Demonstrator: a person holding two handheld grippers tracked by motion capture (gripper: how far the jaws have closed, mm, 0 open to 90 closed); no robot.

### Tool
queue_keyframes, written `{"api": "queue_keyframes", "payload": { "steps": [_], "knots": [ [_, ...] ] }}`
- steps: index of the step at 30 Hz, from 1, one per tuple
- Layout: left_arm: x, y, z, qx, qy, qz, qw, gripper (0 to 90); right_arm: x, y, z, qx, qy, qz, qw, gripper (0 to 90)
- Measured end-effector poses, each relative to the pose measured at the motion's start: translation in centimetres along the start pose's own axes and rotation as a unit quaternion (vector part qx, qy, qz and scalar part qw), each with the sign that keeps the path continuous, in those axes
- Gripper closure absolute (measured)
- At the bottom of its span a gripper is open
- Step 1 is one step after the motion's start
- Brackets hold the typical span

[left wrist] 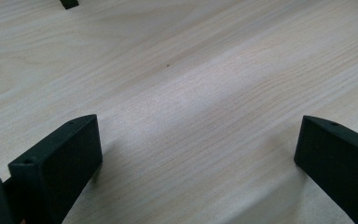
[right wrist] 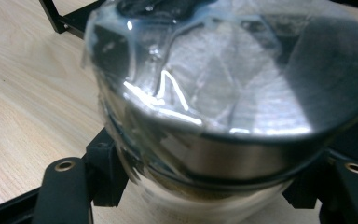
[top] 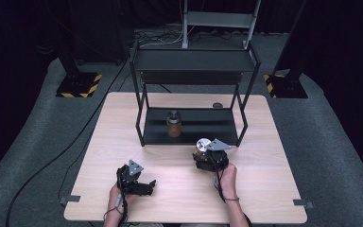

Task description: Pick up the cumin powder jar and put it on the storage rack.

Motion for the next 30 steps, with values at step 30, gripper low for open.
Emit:
{"api": "queue_keyframes", "payload": {
  "steps": [30],
  "knots": [
    [0.0,0.0,0.0,0.000,0.000,0.000,1.0000,0.4,-0.2,1.9,-1.6,0.031,-0.013,-0.018,0.9993,30.1]
  ]
}}
Point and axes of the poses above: each handheld gripper's, and its own axes: y roughly backward along the jaws, x roughly out of its underside, z roughly to its left, the point moved 6 cm from there along -y, roughly forward along the jaws, and after that the axes turned 6 degrees about -x, right-handed, at the moved point
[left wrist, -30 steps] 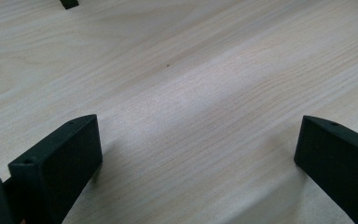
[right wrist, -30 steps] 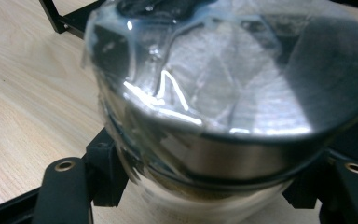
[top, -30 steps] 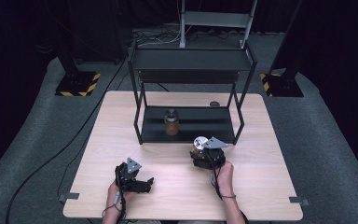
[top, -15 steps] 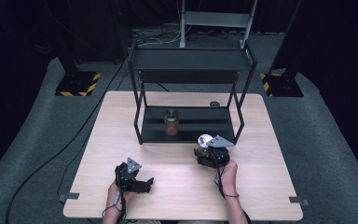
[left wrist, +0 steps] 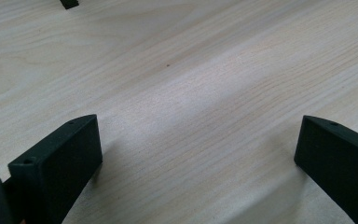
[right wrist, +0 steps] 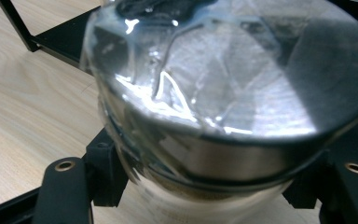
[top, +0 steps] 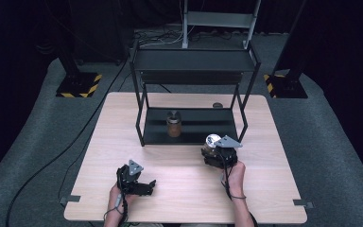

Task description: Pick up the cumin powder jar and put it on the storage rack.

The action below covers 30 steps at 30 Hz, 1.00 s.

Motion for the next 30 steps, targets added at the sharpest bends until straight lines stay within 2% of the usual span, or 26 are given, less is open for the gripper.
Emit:
{"api": "queue_keyframes", "payload": {
  "steps": [30],
  "knots": [
    [0.0,0.0,0.0,0.000,0.000,0.000,1.0000,0.4,-0.4,0.9,-1.6,0.023,-0.010,0.000,0.9997,30.1]
  ]
}}
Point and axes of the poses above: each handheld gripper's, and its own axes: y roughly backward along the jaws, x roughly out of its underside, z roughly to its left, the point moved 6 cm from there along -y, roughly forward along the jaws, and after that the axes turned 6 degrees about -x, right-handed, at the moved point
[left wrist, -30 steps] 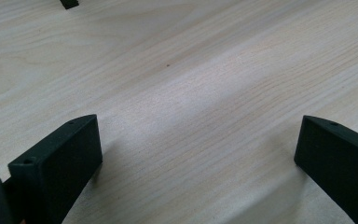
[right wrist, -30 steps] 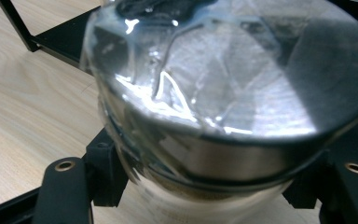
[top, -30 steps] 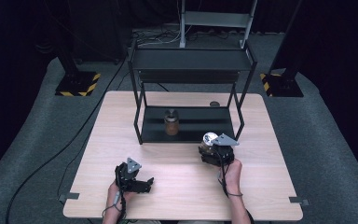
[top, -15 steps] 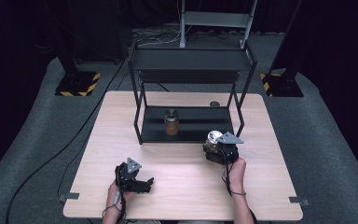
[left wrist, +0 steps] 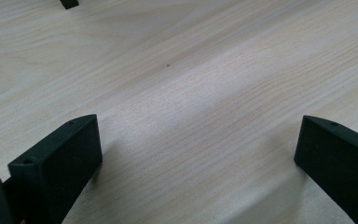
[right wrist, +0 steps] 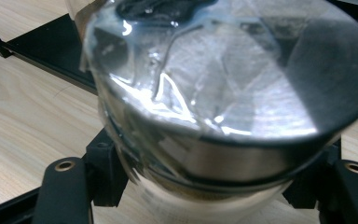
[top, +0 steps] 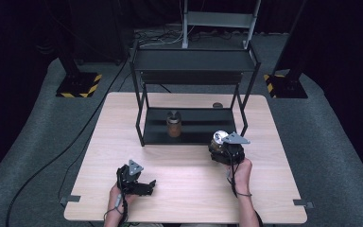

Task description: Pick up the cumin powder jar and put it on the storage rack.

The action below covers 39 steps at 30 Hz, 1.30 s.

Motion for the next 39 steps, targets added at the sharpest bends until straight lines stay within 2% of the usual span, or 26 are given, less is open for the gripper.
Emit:
{"api": "queue_keyframes", "payload": {
  "steps": [23,39],
  "knots": [
    [0.0,0.0,0.0,0.000,0.000,0.000,1.0000,0.4,-1.3,-0.1,-0.8,0.003,-0.001,-0.003,1.0000,30.1],
    [0.0,0.0,0.0,0.000,0.000,0.000,1.0000,0.4,-2.6,-1.0,-1.0,0.000,0.005,0.002,1.0000,30.1]
  ]
}}
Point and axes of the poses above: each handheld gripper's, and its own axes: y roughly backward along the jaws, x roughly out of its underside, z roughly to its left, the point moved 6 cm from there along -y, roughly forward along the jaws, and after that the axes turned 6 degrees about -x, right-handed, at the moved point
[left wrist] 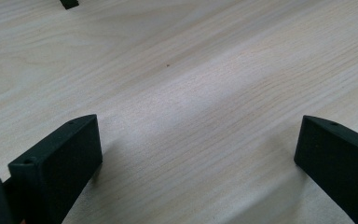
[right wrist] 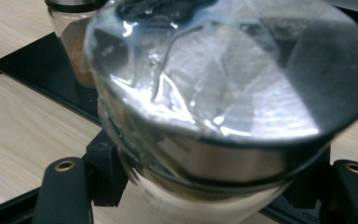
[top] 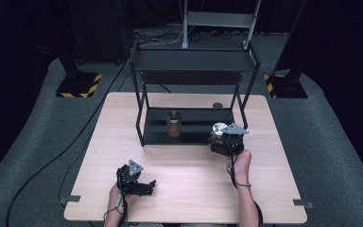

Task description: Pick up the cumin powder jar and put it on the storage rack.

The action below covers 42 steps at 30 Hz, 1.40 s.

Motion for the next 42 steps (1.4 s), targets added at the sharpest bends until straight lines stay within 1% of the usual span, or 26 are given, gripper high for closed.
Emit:
{"api": "queue_keyframes", "payload": {
  "steps": [18,28,34,42],
  "knots": [
    [0.0,0.0,0.0,0.000,-0.002,0.001,1.0000,0.4,-1.1,-1.6,-0.6,-0.004,0.000,0.011,0.9999,30.1],
    [0.0,0.0,0.0,0.000,-0.002,0.001,1.0000,0.4,-1.6,-2.6,-0.9,-0.002,0.000,0.019,0.9998,30.1],
    [0.0,0.0,0.0,0.000,-0.001,0.001,1.0000,0.4,-2.0,-3.0,-0.9,-0.004,0.003,0.021,0.9998,30.1],
    [0.0,0.0,0.0,0.000,-0.001,0.001,1.0000,0.4,-2.4,-3.7,-1.0,-0.004,0.003,0.025,0.9997,30.1]
  ]
}}
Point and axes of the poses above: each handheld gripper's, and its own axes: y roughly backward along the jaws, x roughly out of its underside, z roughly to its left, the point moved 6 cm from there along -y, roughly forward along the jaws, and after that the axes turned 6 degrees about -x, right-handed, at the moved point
